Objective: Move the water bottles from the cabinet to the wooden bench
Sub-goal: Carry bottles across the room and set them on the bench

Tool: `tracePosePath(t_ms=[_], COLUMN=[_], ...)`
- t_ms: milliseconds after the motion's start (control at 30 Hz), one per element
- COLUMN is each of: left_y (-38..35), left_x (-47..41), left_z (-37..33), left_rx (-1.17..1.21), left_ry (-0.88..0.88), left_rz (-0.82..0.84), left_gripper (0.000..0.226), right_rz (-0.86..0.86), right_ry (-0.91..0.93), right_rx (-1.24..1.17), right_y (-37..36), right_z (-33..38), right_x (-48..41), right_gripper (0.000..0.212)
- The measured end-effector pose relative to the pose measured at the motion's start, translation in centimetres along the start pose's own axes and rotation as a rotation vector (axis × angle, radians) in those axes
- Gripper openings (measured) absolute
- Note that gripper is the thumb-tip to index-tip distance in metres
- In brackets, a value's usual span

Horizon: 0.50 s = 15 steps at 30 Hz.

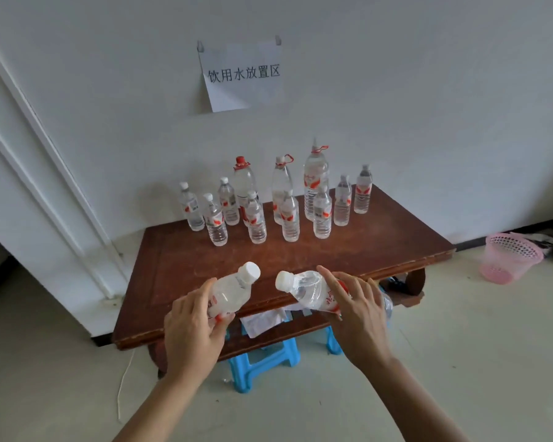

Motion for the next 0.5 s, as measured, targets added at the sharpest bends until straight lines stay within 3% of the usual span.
tracePosePath(t_ms=[167, 300, 500], left_y=[-4.0, -6.4, -13.2], left_x=[-8.0, -10.3, -13.1], left_z=[5.8, 12.1, 23.4], left_rx=[-0.044, -0.034, 0.025], left_ry=[0.175, 0.373, 0.495], left_rz=[-0.104, -0.094, 0.010], left_gripper=[0.073, 0.078, 0.074], right_rz=[0.049, 0.164, 0.300], right_ry=[0.002, -0.132, -0.303], right_rx=[-0.150, -0.319, -0.364], right_y=[-9.2, -18.0, -31.0], right_z=[0.0, 1.2, 3.9], right_x=[-10.1, -14.3, -15.7], right_gripper=[0.091, 0.082, 0.080])
Point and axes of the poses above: each hand's wrist, its own x-axis away from the middle knuckle, its own y-axis out of the back of the hand, z = x × y, the point moved 10 cm from there along -x, towards the middle knuckle, and after that the axes turned 14 degrees about -z, right-handed, at the moved point
